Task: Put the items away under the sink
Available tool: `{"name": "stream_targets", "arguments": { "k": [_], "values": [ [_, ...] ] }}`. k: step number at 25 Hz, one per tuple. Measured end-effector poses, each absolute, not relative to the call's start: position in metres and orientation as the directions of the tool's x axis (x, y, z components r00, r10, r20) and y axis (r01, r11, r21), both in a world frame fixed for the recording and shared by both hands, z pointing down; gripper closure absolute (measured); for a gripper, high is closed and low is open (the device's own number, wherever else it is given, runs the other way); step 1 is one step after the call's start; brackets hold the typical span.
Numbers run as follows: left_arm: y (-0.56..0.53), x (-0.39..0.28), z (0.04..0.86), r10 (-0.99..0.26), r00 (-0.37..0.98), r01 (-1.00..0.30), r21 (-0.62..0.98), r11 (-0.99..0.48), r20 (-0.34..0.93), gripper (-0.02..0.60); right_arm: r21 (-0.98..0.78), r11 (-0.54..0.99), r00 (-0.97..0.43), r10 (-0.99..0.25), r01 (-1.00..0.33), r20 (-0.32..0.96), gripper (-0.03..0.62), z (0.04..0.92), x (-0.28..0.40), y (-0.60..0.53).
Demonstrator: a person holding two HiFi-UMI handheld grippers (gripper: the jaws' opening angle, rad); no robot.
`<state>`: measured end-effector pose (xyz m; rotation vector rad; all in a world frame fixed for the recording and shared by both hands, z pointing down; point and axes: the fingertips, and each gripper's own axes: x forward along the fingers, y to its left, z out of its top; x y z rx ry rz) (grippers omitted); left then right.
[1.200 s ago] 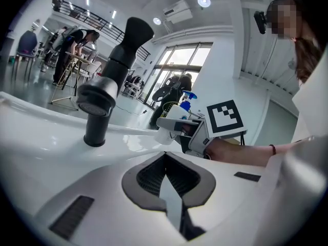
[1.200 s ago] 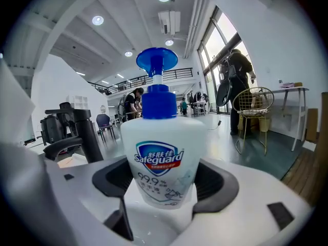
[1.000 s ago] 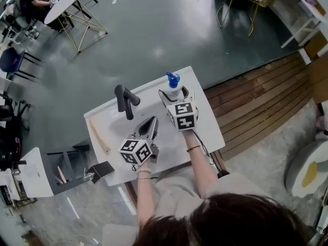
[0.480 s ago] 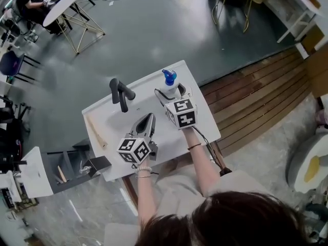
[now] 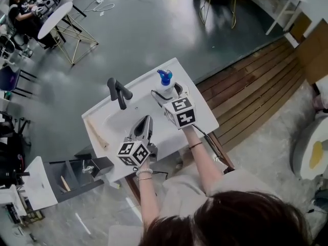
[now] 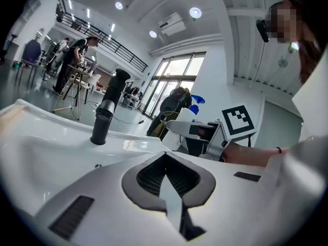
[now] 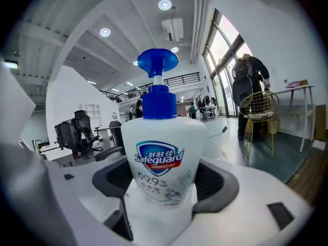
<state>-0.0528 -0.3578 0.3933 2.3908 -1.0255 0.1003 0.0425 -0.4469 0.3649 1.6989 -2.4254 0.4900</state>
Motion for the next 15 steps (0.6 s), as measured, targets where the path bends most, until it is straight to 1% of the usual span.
{"name": "stream_targets", "arguments": {
  "k": [15],
  "values": [
    [-0.297,-0.067,0.372,-0.624,0.747,-0.655,0.420,-0.628,0.230,0.578,-0.166,0.301,-0.337,-0.904,-0.939,0.264,0.238,0.339,0.026,-0.368]
  ]
}}
